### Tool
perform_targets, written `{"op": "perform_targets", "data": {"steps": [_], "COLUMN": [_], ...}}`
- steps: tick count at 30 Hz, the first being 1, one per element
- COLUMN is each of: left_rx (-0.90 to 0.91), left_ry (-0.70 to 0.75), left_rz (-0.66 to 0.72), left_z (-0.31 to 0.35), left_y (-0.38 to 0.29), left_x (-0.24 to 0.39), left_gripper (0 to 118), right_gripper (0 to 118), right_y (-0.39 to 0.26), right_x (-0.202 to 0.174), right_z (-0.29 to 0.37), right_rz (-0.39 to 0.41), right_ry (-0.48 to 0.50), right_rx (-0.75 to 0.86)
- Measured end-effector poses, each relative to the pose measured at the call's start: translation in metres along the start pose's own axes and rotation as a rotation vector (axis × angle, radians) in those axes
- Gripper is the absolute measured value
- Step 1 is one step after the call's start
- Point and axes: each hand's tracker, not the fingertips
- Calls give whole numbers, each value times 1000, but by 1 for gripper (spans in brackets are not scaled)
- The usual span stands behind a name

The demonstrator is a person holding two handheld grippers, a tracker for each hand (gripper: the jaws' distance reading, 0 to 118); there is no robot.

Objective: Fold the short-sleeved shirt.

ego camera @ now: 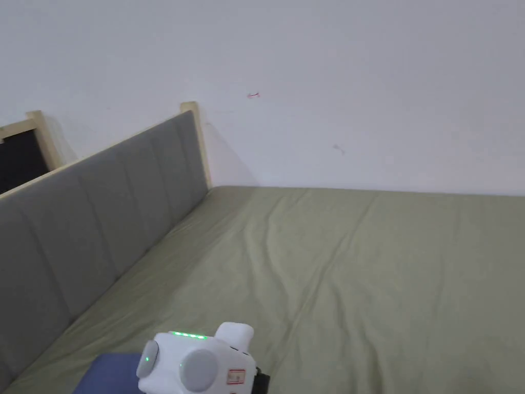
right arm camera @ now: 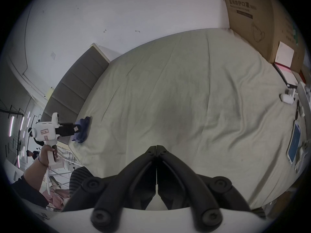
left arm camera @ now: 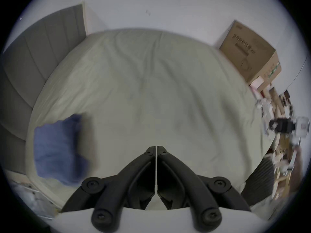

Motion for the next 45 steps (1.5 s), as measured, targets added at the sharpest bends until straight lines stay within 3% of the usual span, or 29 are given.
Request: {"op": "perform_targets", "data": {"steps": [2, 4, 8, 11, 15, 20, 27, 29, 31, 33, 34, 35, 36, 37, 45], "left_rx": [95, 234, 555, 797, 942, 1006, 1111, 1117, 1138, 1131, 1109, 1095, 1094, 1105, 1041], "left_ry": [-73, -86, -59, 13, 96, 107, 216, 220, 181, 178, 190, 195, 192, 183, 171], "left_rz": [67, 31, -22, -93, -157, -49, -126, -130, -128, -124, -116, -109, -103, -99, -107], "left_z": [3, 17, 43, 70, 93, 108, 122, 123, 127, 128, 127, 127, 127, 128, 123], "left_y": [13, 21, 40, 42, 35, 19, -1, -5, -7, -7, -6, -5, -5, -7, -3], "left_x": [37, 84, 139, 174, 200, 211, 215, 216, 214, 214, 214, 212, 211, 211, 212], "left_gripper": [0, 0, 0, 0, 1, 0, 1, 3, 26, 87, 107, 118, 118, 118, 118], "right_gripper": [0, 0, 0, 0, 0, 0, 2, 23, 45, 67, 81, 104, 115, 118, 118], "right_y": [6, 11, 7, -2, -7, -2, -4, -1, 1, 1, 1, 2, 2, 1, -8], "right_x": [-5, -13, -37, -51, -64, -66, -68, -67, -69, -68, -68, -68, -69, -70, -78], "right_z": [12, 28, 56, 75, 88, 96, 91, 89, 87, 89, 90, 90, 90, 91, 94], "right_rz": [10, 44, 194, 244, 274, 249, 238, 248, 239, 234, 236, 240, 247, 252, 296], "right_ry": [14, 0, -172, -240, -366, -319, -355, -339, -349, -348, -339, -337, -345, -349, -368], "right_rx": [47, 155, 498, 789, 1048, 1060, 1040, 1018, 1008, 1011, 1011, 1004, 994, 995, 1033]}}
